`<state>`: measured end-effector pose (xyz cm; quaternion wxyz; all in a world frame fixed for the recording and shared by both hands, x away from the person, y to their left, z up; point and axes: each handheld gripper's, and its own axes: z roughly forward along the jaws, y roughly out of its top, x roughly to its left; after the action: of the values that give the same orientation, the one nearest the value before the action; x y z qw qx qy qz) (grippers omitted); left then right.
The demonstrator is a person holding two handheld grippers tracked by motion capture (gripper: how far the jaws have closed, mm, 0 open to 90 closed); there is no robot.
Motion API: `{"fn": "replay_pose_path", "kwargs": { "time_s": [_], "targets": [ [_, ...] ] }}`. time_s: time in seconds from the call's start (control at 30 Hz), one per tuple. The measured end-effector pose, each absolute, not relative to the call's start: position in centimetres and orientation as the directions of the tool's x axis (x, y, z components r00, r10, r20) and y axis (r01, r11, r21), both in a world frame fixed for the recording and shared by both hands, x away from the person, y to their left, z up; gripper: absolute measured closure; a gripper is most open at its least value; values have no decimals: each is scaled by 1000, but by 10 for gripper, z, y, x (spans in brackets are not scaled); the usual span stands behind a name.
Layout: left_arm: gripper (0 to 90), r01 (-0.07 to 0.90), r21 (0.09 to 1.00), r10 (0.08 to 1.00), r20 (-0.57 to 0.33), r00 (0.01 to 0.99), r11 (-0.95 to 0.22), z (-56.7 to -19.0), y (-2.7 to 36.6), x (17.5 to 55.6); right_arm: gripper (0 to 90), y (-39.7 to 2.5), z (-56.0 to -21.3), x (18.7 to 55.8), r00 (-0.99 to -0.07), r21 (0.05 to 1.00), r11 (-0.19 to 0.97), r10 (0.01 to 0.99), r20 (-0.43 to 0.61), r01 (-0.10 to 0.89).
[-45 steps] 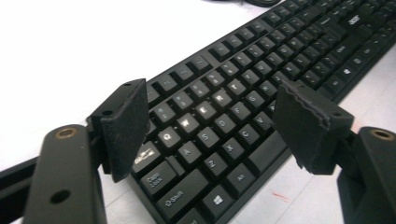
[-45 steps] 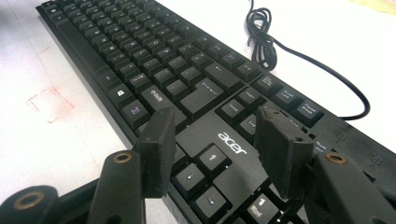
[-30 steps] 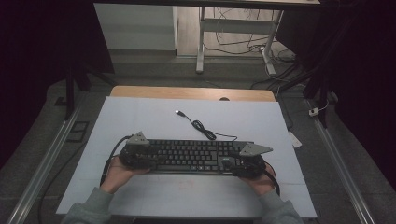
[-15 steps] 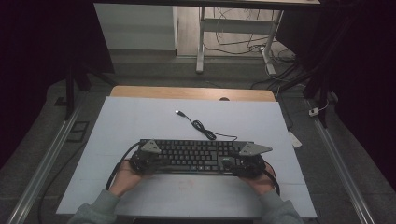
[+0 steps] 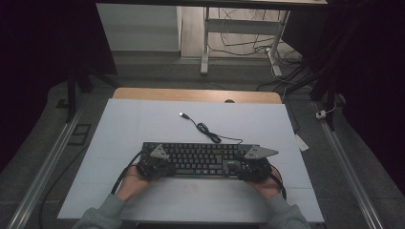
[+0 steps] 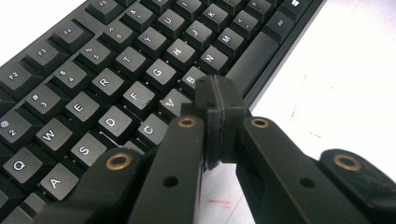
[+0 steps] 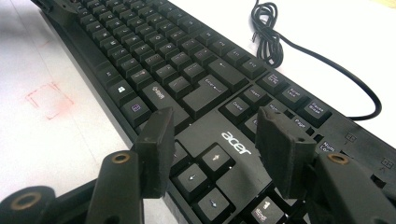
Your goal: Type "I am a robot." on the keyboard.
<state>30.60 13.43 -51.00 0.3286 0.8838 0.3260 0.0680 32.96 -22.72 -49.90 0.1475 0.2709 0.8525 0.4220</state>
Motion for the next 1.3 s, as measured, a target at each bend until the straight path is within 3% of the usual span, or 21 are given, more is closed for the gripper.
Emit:
{"fn": "replay_pose_path", "kwargs": {
  "time_s": [0.57, 0.97, 1.3],
  "targets": [
    [887, 527, 623, 623, -81, 778, -577, -515, 133, 307, 478, -227, -498, 329, -809, 801, 498, 587, -27, 334],
    [877, 517, 726, 669, -105, 735, -454, -496, 157, 305, 472, -229, -498, 330, -805, 802, 494, 592, -27, 336],
    [544, 518, 749, 709, -92, 700, -414, -489, 165, 305, 468, -230, -498, 330, -803, 800, 493, 596, -24, 342]
  ]
}}
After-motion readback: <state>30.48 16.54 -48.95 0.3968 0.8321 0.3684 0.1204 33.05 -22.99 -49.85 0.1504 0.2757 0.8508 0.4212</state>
